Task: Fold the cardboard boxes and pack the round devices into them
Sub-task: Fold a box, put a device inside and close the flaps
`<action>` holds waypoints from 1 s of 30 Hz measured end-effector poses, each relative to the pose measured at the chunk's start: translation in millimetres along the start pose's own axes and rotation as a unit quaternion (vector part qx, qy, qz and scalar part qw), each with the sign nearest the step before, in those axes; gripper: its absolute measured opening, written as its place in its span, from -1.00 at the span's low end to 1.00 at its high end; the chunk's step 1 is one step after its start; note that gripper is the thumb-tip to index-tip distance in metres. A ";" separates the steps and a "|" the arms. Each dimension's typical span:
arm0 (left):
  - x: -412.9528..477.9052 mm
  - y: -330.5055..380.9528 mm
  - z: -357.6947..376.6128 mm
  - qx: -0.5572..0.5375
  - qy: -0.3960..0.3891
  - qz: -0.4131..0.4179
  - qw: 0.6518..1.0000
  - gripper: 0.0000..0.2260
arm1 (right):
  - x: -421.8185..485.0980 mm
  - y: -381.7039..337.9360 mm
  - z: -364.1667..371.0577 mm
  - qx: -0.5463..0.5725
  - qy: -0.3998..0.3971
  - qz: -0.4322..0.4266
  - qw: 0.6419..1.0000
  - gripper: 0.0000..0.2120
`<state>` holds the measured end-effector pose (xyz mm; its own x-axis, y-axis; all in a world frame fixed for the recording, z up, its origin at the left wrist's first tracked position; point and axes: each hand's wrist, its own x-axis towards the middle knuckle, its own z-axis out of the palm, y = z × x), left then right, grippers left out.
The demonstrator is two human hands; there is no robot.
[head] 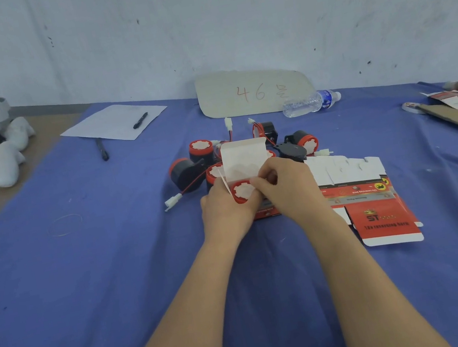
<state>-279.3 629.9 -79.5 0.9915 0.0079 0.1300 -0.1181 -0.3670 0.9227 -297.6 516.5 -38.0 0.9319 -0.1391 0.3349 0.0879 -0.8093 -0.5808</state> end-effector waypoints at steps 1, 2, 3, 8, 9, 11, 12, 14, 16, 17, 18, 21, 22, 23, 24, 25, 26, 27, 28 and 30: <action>-0.1 0.0 0.2 0.000 0.002 0.000 1.000 -0.56 | 0.2 -0.7 0.7 -0.010 0.000 0.000 1.000 -0.91; 0.0 0.1 0.4 0.002 0.003 -0.001 1.000 -0.55 | 0.3 -1.0 1.2 -0.021 -0.002 0.000 1.000 -0.92; 0.1 0.2 0.4 0.004 0.003 -0.001 1.000 -0.55 | 0.7 -1.4 1.4 -0.033 -0.004 -0.001 0.999 -0.90; 1.4 -1.0 0.6 0.012 0.006 0.006 1.000 -0.52 | 1.1 0.4 -1.8 -0.070 0.000 -0.008 0.998 -0.87; 1.6 -1.2 0.7 0.018 0.009 0.008 1.000 -0.52 | 0.8 0.8 -2.8 -0.074 0.000 -0.010 0.997 -0.87; 2.2 -2.0 0.9 0.028 0.011 0.006 1.000 -0.52 | 0.0 0.9 -4.6 -0.078 -0.009 -0.015 0.997 -0.91; 2.5 -2.4 1.1 0.028 0.009 0.004 1.000 -0.52 | -0.7 1.1 -5.8 -0.070 -0.016 -0.015 0.997 -0.93; 2.9 -3.1 1.3 0.024 0.007 0.002 1.000 -0.56 | -1.9 1.6 -7.9 -0.043 -0.035 -0.011 0.998 -0.87; 3.1 -3.2 1.7 0.025 0.006 0.003 1.000 -0.57 | -1.6 2.4 -8.8 -0.027 -0.052 -0.004 0.998 -0.75; 3.1 -3.1 1.7 0.028 0.007 0.001 1.000 -0.57 | -1.2 2.5 -8.5 -0.025 -0.058 0.005 0.998 -0.70; 3.2 -3.0 1.7 0.031 0.008 -0.001 0.999 -0.55 | -1.1 2.3 -7.8 -0.027 -0.061 0.016 0.998 -0.65; 3.7 -3.8 2.1 0.033 0.011 0.001 0.999 -0.53 | -0.3 1.4 -6.1 -0.067 -0.058 0.016 0.996 -0.67; 3.7 -3.8 2.2 0.032 0.011 0.001 0.999 -0.53 | -0.5 1.2 -6.3 -0.082 -0.055 0.011 0.995 -0.71; 3.9 -3.6 2.2 0.032 0.011 0.001 0.999 -0.52 | -0.6 1.1 -6.7 -0.088 -0.050 0.008 0.995 -0.74; 3.9 -3.6 2.3 0.033 0.010 0.000 0.999 -0.52 | -0.7 0.9 -7.5 -0.088 -0.044 0.007 0.995 -0.76; 4.0 -3.2 2.3 0.035 0.010 0.000 0.999 -0.51 | -0.8 0.9 -8.2 -0.086 -0.039 0.008 0.996 -0.77; 4.1 -2.9 2.2 0.037 0.010 0.000 0.999 -0.51 | -1.0 0.8 -8.9 -0.082 -0.036 0.011 0.996 -0.78; 4.2 -2.8 2.1 0.037 0.010 0.002 0.999 -0.51 | -1.1 0.7 -9.4 -0.079 -0.037 0.013 0.996 -0.79; 4.3 -2.6 2.0 0.035 0.010 0.004 0.999 -0.52 | -1.4 0.4 -9.7 -0.080 -0.039 0.013 0.996 -0.79; 4.1 -3.1 1.7 0.034 0.011 0.006 0.999 -0.52 | -2.0 -0.5 -9.2 -0.091 -0.040 0.007 0.995 -0.81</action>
<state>-274.8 629.5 -82.4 0.9883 0.0230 0.1505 -0.1262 -0.4288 0.8946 -302.7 511.9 -31.5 0.9582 -0.1111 0.2637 0.0166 -0.8983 -0.4391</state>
